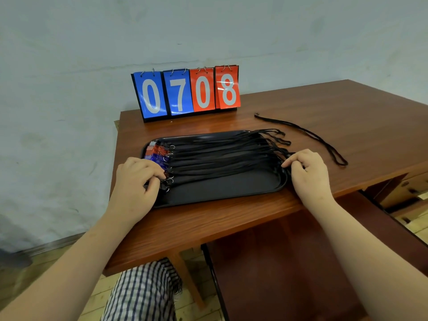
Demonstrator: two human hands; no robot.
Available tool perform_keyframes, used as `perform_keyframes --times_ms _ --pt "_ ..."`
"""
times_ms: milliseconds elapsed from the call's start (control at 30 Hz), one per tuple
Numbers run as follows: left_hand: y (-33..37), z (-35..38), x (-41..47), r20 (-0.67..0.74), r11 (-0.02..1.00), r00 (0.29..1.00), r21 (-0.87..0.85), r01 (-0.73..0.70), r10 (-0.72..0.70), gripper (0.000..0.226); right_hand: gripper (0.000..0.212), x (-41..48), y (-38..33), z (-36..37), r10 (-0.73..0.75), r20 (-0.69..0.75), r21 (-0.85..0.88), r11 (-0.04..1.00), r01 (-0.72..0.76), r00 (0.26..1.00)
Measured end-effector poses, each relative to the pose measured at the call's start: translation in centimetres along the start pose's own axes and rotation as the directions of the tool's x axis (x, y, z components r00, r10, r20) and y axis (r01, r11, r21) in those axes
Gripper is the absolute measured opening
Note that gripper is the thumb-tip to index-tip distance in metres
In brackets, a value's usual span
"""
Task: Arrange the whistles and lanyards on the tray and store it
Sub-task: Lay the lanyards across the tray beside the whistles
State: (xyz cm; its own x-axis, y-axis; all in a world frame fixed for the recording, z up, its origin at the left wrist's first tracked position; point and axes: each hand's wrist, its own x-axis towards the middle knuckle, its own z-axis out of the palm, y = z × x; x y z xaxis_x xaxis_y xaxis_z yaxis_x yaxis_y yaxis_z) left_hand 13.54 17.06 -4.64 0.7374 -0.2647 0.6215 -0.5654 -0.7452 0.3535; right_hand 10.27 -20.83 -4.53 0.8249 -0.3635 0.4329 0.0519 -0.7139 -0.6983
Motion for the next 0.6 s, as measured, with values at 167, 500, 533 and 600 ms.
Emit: perform_keyframes --times_ms 167,500,533,600 --pt "-0.4 -0.2 0.3 0.026 1.000 1.000 -0.025 -0.001 0.002 0.028 0.039 0.0 0.2 0.1 0.003 -0.005 0.014 1.000 -0.003 1.000" --pt "5.1 0.7 7.4 0.165 0.997 0.983 -0.006 -0.078 0.078 0.026 0.033 1.0 0.4 -0.6 -0.042 -0.069 0.008 0.999 0.043 0.997" --pt "5.9 1.4 8.6 0.182 0.995 0.978 -0.005 -0.102 0.101 0.025 0.031 1.7 0.7 -1.1 -0.060 -0.092 -0.003 0.998 0.060 0.994" --pt "7.3 2.6 10.5 0.225 0.991 0.965 -0.015 -0.134 0.134 0.023 0.028 3.2 1.2 -2.2 -0.045 -0.121 -0.007 0.999 0.045 0.992"
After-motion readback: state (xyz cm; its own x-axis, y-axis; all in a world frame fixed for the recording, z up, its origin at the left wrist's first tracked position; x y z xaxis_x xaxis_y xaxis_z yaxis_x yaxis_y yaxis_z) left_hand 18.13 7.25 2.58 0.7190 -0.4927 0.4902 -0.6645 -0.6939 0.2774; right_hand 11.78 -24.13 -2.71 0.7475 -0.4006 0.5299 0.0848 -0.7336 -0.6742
